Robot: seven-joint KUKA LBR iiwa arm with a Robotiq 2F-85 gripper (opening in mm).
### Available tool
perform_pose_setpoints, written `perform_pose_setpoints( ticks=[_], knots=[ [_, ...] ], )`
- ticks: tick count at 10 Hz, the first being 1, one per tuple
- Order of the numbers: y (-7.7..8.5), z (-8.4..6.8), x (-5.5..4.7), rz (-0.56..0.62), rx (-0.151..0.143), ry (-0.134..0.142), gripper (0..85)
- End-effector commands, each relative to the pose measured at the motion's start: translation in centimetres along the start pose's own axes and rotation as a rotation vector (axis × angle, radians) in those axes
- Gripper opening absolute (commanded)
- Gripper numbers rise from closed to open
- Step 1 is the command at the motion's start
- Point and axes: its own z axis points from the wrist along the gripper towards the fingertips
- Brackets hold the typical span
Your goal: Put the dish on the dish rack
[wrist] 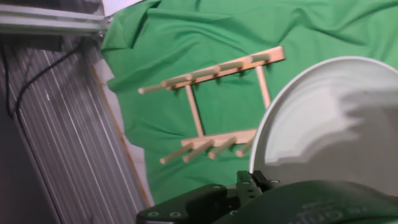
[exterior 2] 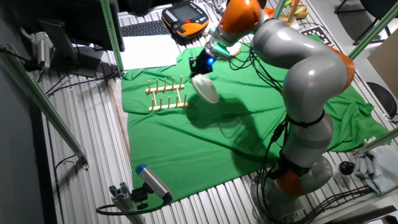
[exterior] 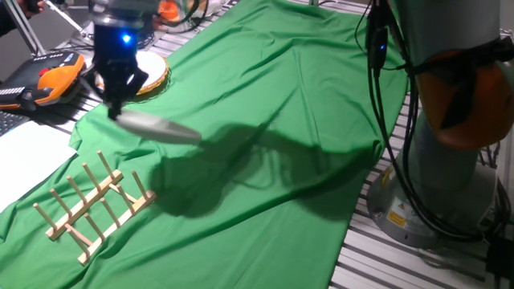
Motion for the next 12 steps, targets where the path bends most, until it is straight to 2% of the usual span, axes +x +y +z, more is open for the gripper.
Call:
perform_pose_setpoints(
  ticks=[1,2,3,4,6,7,8,9,12],
  knots=[
    [0.77,0.54,-0.12,0.002,0.000,-0.001,0.0],
    [0.71,0.50,-0.24,0.003,0.002,0.001,0.0],
    [0.71,0.50,-0.24,-0.006,0.022,-0.006,0.0],
    [0.71,0.50,-0.24,-0.016,0.038,-0.001,0.0],
    [0.71,0.50,-0.24,-0.036,0.045,0.015,0.0],
    [0.71,0.50,-0.24,-0.037,0.042,0.029,0.0],
    [0.71,0.50,-0.24,-0.018,0.036,0.068,0.0],
    [0.71,0.50,-0.24,-0.027,0.064,0.050,0.0],
    [0.71,0.50,-0.24,-0.017,0.044,0.042,0.0]
  ],
)
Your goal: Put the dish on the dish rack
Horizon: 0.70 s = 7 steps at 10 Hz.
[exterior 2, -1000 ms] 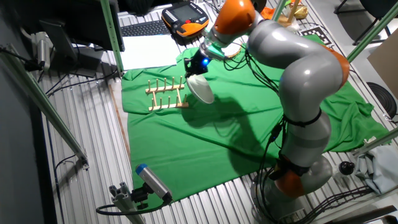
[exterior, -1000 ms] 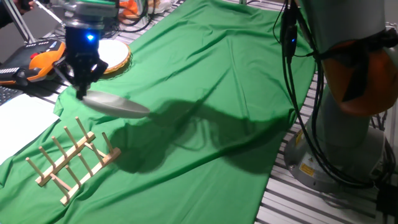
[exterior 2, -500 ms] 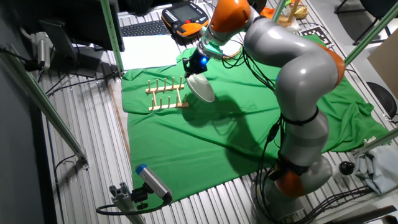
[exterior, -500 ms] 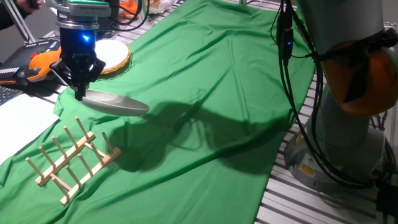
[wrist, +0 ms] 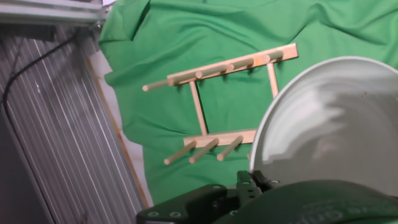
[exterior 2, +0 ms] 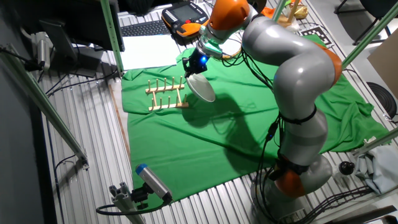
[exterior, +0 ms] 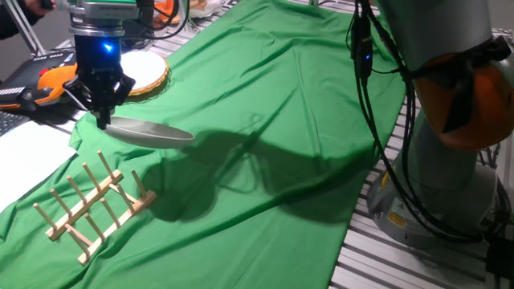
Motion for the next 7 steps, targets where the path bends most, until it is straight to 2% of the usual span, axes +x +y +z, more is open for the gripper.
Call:
perform_pose_setpoints(
  ticks=[1,3,4,6,7],
  knots=[
    [0.4,0.0,-0.5,0.000,-0.001,-0.002,0.0],
    [1.9,-0.3,-2.7,0.005,0.004,-0.011,0.0],
    [2.3,-0.5,-3.3,0.004,0.007,-0.011,0.0],
    [2.1,-0.3,-4.2,-0.007,0.007,-0.014,0.0],
    [1.8,-0.3,-4.3,-0.012,0.004,-0.006,0.0]
  ],
)
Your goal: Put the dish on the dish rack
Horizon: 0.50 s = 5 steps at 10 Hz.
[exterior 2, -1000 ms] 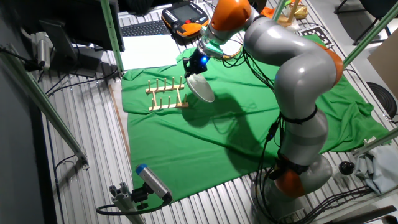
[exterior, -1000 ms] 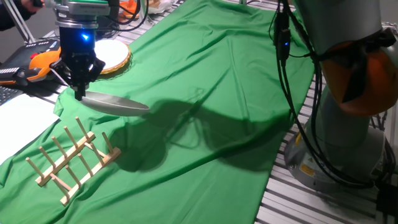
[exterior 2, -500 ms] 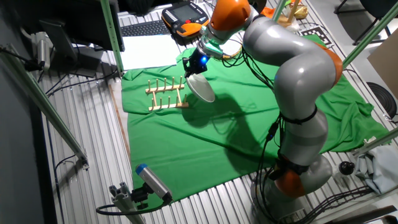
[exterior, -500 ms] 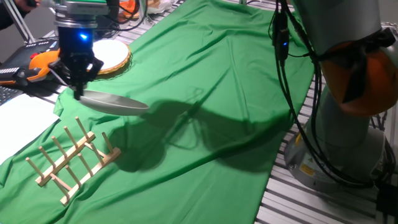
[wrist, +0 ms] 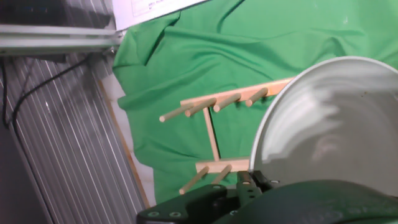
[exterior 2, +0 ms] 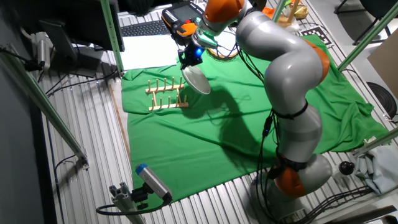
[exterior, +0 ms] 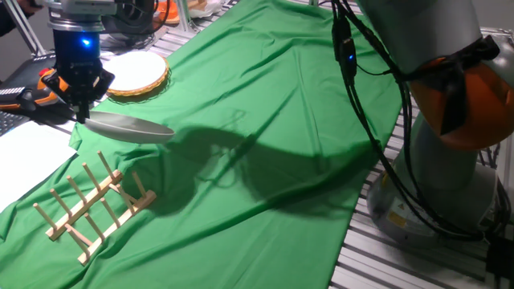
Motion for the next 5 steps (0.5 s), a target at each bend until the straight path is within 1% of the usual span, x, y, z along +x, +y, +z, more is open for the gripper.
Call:
perform_pose_setpoints(
  ticks=[1,3,4,5],
  knots=[
    [-0.01,0.01,-0.02,-0.012,0.005,0.009,0.0],
    [-0.01,0.01,-0.02,-0.068,0.005,0.012,0.0],
    [-0.01,0.01,-0.02,-0.112,-0.016,0.024,0.0],
    [-0.01,0.01,-0.02,-0.136,-0.021,0.035,0.0]
  ],
)
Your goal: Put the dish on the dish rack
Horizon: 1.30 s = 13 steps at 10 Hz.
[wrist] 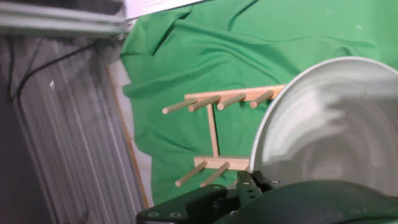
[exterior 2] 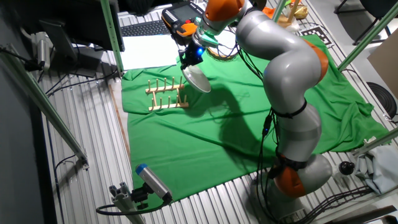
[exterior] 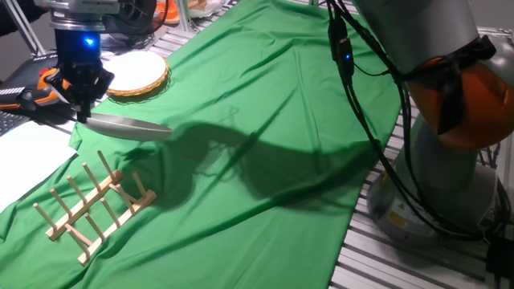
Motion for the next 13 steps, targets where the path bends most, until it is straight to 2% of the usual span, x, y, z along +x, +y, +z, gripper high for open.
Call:
perform_pose_setpoints(
  ticks=[1,3,5,6,8,9,10,11,13],
  knots=[
    [-0.01,0.02,0.01,-0.012,-0.003,0.009,0.0],
    [-0.01,0.02,0.01,-0.052,-0.009,0.044,0.0],
    [-0.01,0.02,0.01,-0.080,-0.059,0.072,0.0],
    [-0.01,0.02,0.01,-0.083,-0.071,0.067,0.0],
    [-0.01,0.02,0.01,-0.074,-0.125,0.071,0.0],
    [-0.01,0.02,0.01,-0.067,-0.152,0.064,0.0],
    [-0.01,0.02,0.01,-0.027,-0.218,0.082,0.0],
    [-0.01,0.02,0.01,-0.009,-0.225,0.092,0.0],
    [-0.01,0.02,0.01,0.024,-0.233,0.094,0.0]
  ],
)
